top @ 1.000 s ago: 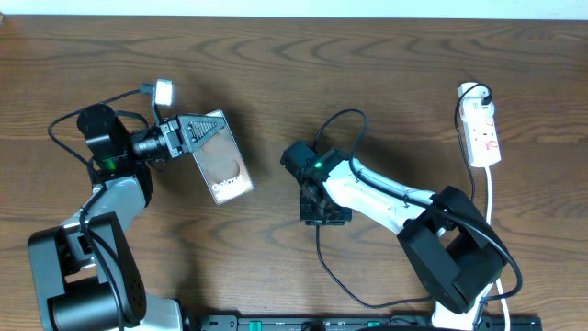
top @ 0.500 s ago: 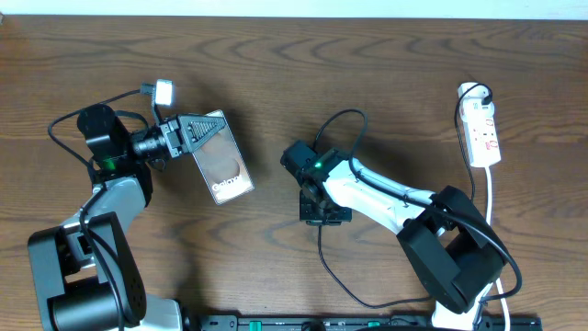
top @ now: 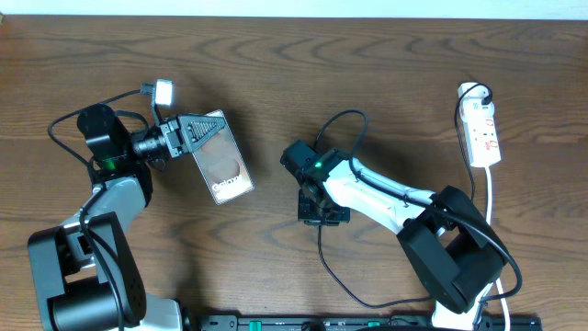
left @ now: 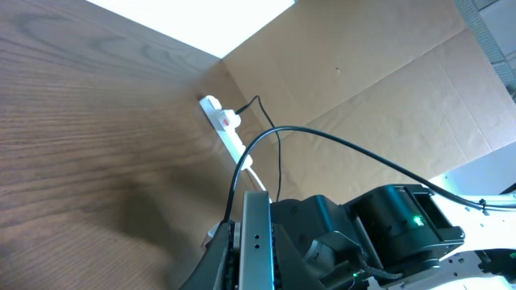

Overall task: Plug charger to phone and switch on socket
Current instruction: 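Close the right gripper on the cable just behind the plug, then lift the cable plug upward with the right gripper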

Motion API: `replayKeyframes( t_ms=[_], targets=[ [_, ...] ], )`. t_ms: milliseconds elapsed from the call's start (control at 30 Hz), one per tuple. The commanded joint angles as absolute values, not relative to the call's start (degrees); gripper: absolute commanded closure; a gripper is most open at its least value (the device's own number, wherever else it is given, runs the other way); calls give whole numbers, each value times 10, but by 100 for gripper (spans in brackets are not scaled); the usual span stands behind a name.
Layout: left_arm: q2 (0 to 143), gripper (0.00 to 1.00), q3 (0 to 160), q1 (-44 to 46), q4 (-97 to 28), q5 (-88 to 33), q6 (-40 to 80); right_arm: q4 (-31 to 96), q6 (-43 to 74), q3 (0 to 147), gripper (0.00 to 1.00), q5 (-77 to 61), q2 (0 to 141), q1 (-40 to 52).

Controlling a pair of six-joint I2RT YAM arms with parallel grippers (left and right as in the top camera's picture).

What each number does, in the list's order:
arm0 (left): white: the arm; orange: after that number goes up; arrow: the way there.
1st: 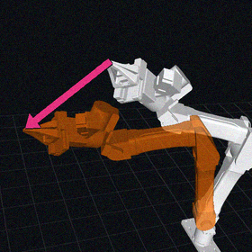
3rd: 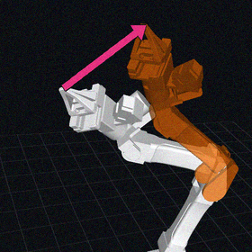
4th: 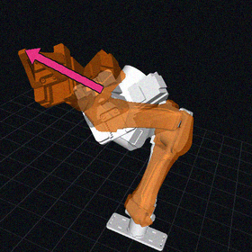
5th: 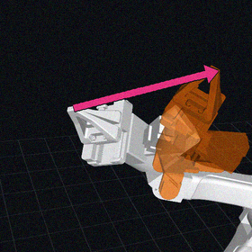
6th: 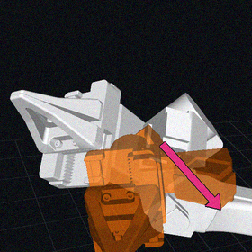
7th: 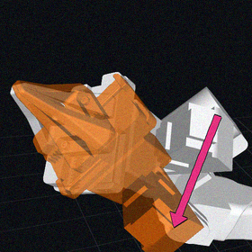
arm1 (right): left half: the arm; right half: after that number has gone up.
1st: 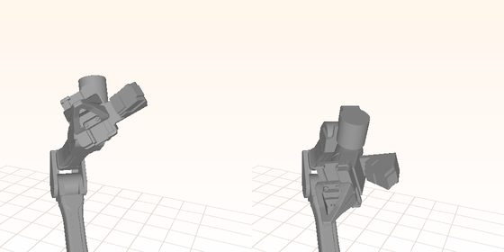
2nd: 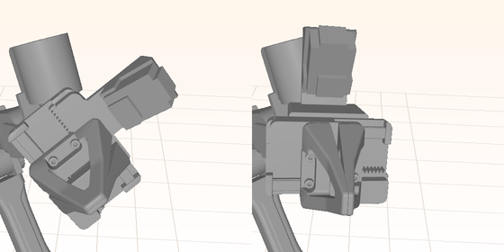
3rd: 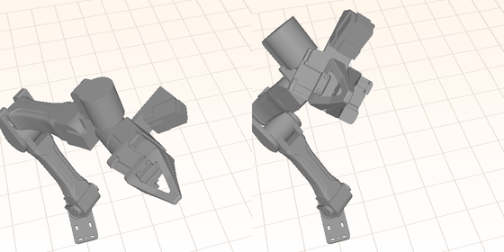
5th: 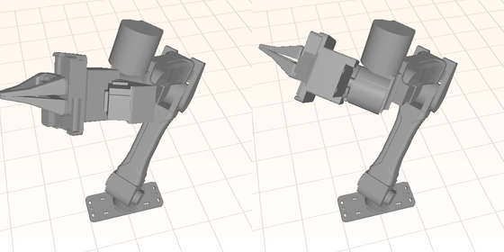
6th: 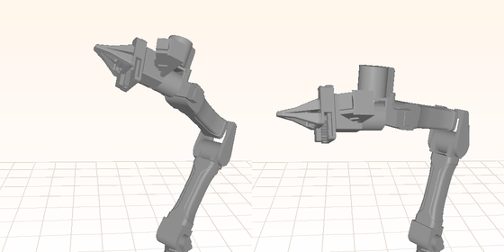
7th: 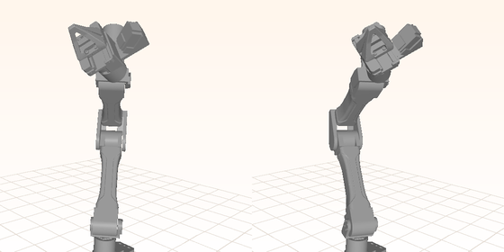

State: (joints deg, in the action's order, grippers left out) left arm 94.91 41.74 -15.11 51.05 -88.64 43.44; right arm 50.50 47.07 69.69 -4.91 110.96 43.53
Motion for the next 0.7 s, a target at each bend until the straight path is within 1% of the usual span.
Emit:
replayKeyframes(
  t_ms=[0, 300, 367, 533, 667],
  targets=[
    [940, 93, 424, -154, 513, -901, 435, 506, 488, 706, 80, -53, 1117, 425],
    [940, 93, 424, -154, 513, -901, 435, 504, 486, 707, 80, -81, 1137, 400],
    [940, 93, 424, -154, 513, -901, 435, 498, 469, 707, 80, -97, 1149, 394],
    [940, 93, 424, -154, 513, -901, 435, 497, 456, 712, 84, -118, 1169, 386],
    [940, 93, 424, -154, 513, -901, 435, 497, 456, 712, 85, -120, 1169, 386]
  ],
)
